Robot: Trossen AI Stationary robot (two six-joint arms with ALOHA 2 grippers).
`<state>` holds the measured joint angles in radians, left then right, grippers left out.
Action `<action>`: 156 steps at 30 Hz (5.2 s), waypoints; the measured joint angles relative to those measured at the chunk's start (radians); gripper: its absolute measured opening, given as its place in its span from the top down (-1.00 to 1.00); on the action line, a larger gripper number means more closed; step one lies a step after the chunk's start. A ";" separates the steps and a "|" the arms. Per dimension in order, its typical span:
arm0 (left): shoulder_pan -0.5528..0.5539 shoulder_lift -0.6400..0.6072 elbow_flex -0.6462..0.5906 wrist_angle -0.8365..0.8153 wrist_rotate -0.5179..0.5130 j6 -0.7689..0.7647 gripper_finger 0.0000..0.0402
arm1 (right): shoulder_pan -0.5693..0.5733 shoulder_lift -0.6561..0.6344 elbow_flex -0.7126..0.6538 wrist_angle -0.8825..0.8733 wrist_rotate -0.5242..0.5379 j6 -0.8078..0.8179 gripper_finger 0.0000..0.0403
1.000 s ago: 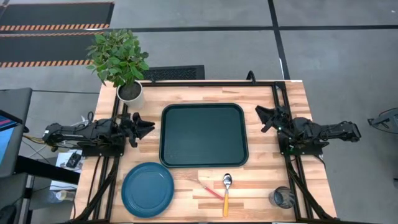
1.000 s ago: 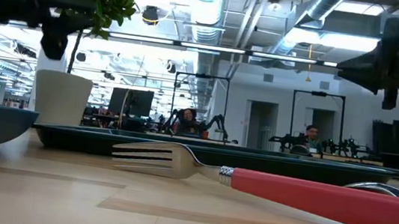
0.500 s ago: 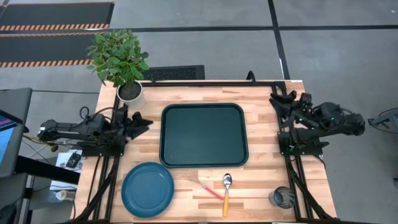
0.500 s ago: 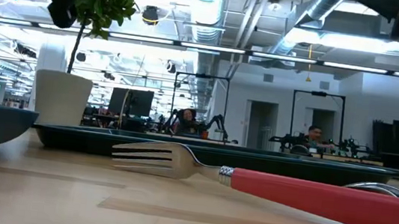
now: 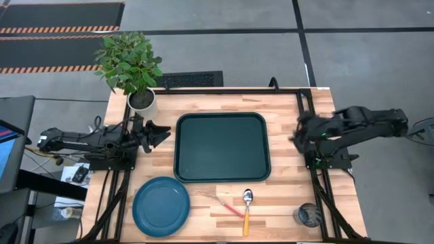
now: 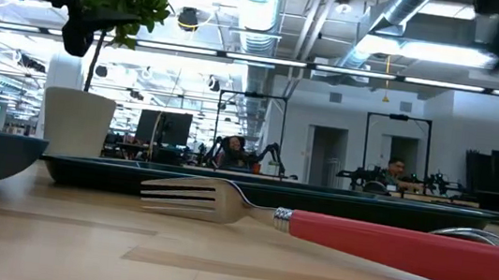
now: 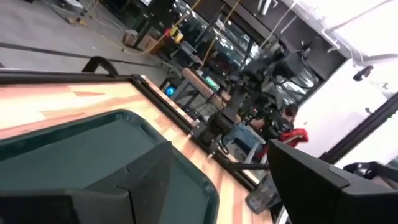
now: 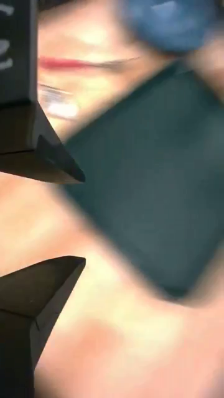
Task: Pick and place plate/cup/fork/spoon on tray
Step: Put the blue cup on the black tray, then put the blue plate on the black tray
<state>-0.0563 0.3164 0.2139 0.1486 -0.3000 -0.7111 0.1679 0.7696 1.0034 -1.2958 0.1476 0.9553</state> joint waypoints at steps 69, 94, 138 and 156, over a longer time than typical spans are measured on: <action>0.000 0.000 0.001 -0.160 0.075 -0.008 -0.24 | 0.980 0.578 -0.025 0.195 -0.229 0.928 0.88; 0.000 0.000 0.001 -0.297 0.026 -0.063 -0.24 | -0.138 0.559 0.385 -0.198 -0.089 -0.373 0.98; 0.000 0.000 0.001 -0.345 0.024 -0.114 -0.24 | -0.783 0.970 0.406 0.184 -0.148 -0.915 0.52; 0.000 0.000 0.001 -0.412 0.161 -0.084 -0.24 | -0.774 0.969 0.727 -0.045 -0.147 -0.919 -0.09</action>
<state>-0.0563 0.3161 0.2150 -0.2635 -0.1385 -0.7949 -0.6064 1.7386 1.7300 -1.3407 0.0006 0.0367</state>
